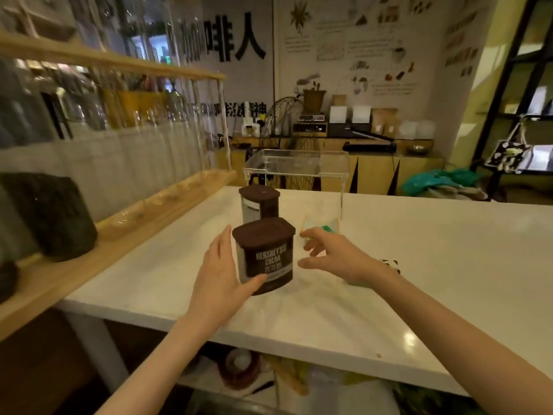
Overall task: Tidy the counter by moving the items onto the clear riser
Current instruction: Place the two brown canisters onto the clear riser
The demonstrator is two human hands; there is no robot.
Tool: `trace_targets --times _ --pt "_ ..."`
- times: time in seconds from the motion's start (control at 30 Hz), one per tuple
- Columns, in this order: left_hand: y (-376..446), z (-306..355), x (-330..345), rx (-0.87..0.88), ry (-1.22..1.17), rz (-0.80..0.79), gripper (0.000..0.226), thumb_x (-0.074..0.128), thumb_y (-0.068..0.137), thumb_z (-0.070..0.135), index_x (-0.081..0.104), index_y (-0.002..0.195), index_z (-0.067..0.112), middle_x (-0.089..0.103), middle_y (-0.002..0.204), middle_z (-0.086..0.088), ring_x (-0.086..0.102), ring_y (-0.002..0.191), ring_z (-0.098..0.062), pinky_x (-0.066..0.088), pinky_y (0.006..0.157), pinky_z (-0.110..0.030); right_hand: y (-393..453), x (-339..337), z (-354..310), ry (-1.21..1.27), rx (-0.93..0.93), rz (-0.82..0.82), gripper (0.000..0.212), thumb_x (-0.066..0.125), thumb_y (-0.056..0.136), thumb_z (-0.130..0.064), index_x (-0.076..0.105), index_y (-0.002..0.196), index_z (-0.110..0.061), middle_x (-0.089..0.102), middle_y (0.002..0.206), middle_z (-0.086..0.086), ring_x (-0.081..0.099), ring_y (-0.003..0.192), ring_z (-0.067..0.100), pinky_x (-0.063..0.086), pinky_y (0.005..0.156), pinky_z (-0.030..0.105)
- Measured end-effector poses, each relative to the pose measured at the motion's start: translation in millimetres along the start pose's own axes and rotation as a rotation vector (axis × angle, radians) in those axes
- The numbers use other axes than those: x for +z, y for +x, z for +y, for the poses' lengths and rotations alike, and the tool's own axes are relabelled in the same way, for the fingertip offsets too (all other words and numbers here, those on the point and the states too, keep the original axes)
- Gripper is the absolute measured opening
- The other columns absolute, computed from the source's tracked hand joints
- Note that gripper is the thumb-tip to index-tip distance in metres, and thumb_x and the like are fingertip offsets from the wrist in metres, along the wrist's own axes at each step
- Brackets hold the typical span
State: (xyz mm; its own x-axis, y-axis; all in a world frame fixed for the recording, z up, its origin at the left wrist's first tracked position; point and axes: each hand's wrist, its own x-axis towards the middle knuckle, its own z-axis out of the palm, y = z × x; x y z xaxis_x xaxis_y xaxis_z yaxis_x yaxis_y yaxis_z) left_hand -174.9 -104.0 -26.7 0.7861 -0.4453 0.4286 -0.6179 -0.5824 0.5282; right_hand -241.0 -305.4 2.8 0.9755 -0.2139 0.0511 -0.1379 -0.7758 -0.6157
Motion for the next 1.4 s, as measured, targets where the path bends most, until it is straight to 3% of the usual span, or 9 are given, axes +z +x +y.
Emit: trace_targets --times 0.2,0.37,0.47,0.6,0.77,0.9,1.07,1.23,1.4 --pt "20.1 -34.3 13.5 -0.167 -0.236 -0.343 0.102 0.079 0.061 0.032 0.016 0.141 0.023 0.029 0.150 -0.003 0.033 0.134 -0.021 0.035 0.109 -0.042 28.7 11.1 7.7 0.104 0.027 -0.148 0.074 0.075 0.070 -0.033 0.040 0.134 -0.020 0.055 0.130 0.005 0.057 0.110 0.018 0.050 0.096 0.035" --pt "33.1 -43.9 8.0 -0.146 -0.461 -0.470 0.072 0.077 0.066 0.014 0.037 0.125 0.027 0.052 0.111 0.022 0.052 0.108 -0.005 0.046 0.076 -0.008 40.2 13.9 1.5 0.177 -0.014 -0.174 0.061 0.072 0.075 -0.031 0.046 0.129 -0.023 0.057 0.113 -0.008 0.060 0.098 0.011 0.053 0.085 0.029" --pt "40.0 -45.6 5.5 -0.133 -0.515 -0.480 0.062 0.077 0.065 0.010 0.042 0.111 0.033 0.054 0.099 0.025 0.055 0.092 0.006 0.046 0.062 -0.004 44.8 13.5 3.7 0.213 -0.012 -0.146 0.059 0.073 0.074 -0.029 0.050 0.127 -0.021 0.063 0.114 -0.002 0.065 0.093 0.012 0.055 0.082 0.030" --pt "48.5 -47.1 6.1 -0.125 -0.459 -0.440 0.063 0.082 0.058 0.014 0.049 0.109 0.031 0.060 0.096 0.019 0.057 0.088 0.004 0.049 0.062 -0.008 52.9 10.6 7.9 0.242 -0.022 -0.158 0.057 0.073 0.073 -0.025 0.053 0.126 -0.016 0.065 0.111 0.001 0.066 0.098 0.020 0.055 0.088 0.039" --pt "71.0 -44.7 -0.9 -0.160 -0.461 -0.383 0.065 0.086 0.052 0.021 0.060 0.112 0.022 0.073 0.097 0.003 0.069 0.088 -0.008 0.055 0.084 -0.031 75.2 -6.7 5.7 0.272 -0.024 -0.143 0.046 0.070 0.076 -0.028 0.059 0.118 -0.013 0.070 0.111 0.007 0.068 0.088 0.010 0.057 0.072 0.022" --pt "102.4 -36.6 -14.8 -0.092 -0.447 -0.308 0.058 0.084 0.053 0.024 0.061 0.106 0.027 0.070 0.086 0.015 0.067 0.079 0.005 0.053 0.065 -0.012 102.7 -32.1 -5.5 0.295 -0.095 -0.079 0.030 0.071 0.075 -0.030 0.064 0.103 -0.025 0.073 0.105 0.004 0.070 0.087 0.011 0.058 0.074 0.024" --pt "154.9 -21.4 -37.9 -0.005 -0.418 -0.223 0.053 0.083 0.053 0.027 0.060 0.101 0.033 0.066 0.085 0.022 0.064 0.076 0.012 0.050 0.058 -0.007 144.0 -67.9 -24.6 0.336 -0.186 -0.031 0.041 0.070 0.062 -0.041 0.064 0.100 -0.026 0.073 0.100 -0.002 0.070 0.089 0.013 0.057 0.077 0.031" --pt "222.2 -8.7 -43.9 -0.005 -0.505 -0.151 0.059 0.082 0.056 0.019 0.059 0.110 0.024 0.065 0.086 0.017 0.065 0.083 0.001 0.055 0.068 -0.018 196.4 -101.1 -34.2 0.387 -0.207 0.115 0.021 0.067 0.076 -0.032 0.058 0.094 -0.026 0.067 0.093 -0.008 0.067 0.085 0.008 0.056 0.068 0.021" --pt "286.9 -1.2 -27.5 -0.004 -0.572 -0.031 0.071 0.084 0.048 0.027 0.059 0.113 0.016 0.070 0.106 -0.002 0.067 0.094 -0.015 0.056 0.085 -0.042 247.3 -127.4 -34.3 0.482 -0.216 0.235 0.039 0.065 0.078 -0.034 0.054 0.110 -0.015 0.066 0.095 -0.005 0.068 0.082 0.005 0.055 0.065 0.018"
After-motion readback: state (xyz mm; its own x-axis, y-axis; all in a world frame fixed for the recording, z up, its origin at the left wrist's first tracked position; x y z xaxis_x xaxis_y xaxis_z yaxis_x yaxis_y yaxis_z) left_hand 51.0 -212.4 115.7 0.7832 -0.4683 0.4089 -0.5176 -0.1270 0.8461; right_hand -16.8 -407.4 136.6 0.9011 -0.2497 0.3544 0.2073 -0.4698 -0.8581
